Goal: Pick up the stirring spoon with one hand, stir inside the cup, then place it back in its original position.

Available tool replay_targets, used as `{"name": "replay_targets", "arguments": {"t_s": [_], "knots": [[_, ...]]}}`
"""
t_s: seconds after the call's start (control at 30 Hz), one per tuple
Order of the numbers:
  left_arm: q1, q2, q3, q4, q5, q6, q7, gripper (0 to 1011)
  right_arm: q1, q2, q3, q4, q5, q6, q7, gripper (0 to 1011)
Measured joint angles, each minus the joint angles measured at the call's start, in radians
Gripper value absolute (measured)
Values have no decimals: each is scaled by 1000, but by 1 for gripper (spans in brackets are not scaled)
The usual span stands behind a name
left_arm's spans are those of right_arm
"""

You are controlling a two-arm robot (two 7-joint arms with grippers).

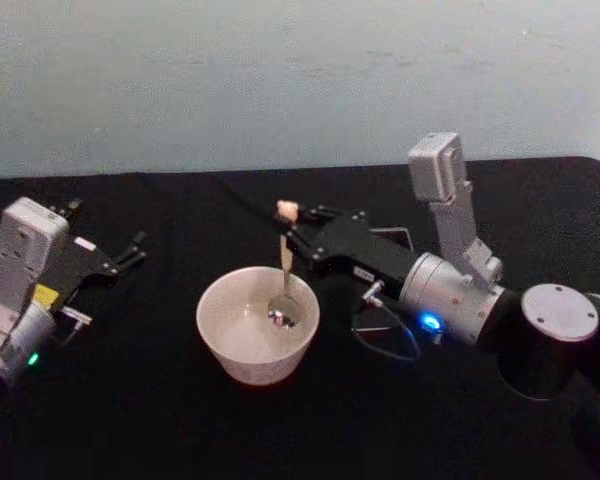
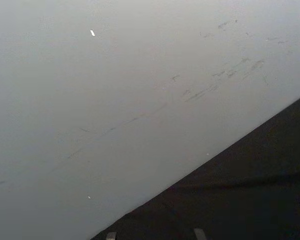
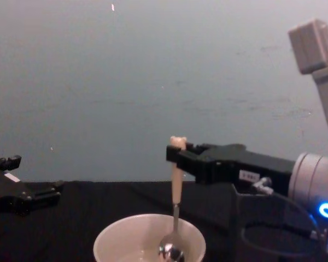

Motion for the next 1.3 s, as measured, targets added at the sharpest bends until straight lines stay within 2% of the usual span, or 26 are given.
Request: {"name": "replay_targets", "arguments": {"t_s": [0.07,0.17,0.2,0.27,0.33,0.57,0.77,1.07,1.3], "knots": [[0,0,0,0,0,0,0,1001,-4,-1,5,-6,5,1,-7,214],[0,0,0,0,0,0,0,1002,-21,-4,32,-31,26,6,-33,214],[0,0,0,0,0,0,0,1001,-35,-6,54,-54,45,11,-53,214],[0,0,0,0,0,0,0,1001,-38,-6,61,-60,50,12,-58,214],[0,0,0,0,0,0,0,1001,-51,-5,83,-85,70,17,-75,214],[0,0,0,0,0,0,0,1001,-88,7,153,-166,117,21,-132,214],[0,0,0,0,0,0,0,1001,-115,24,195,-217,143,19,-156,214],[0,0,0,0,0,0,0,1001,-158,57,232,-274,155,6,-175,213],[0,0,0,0,0,0,0,1001,-179,71,239,-282,145,4,-185,214]]}}
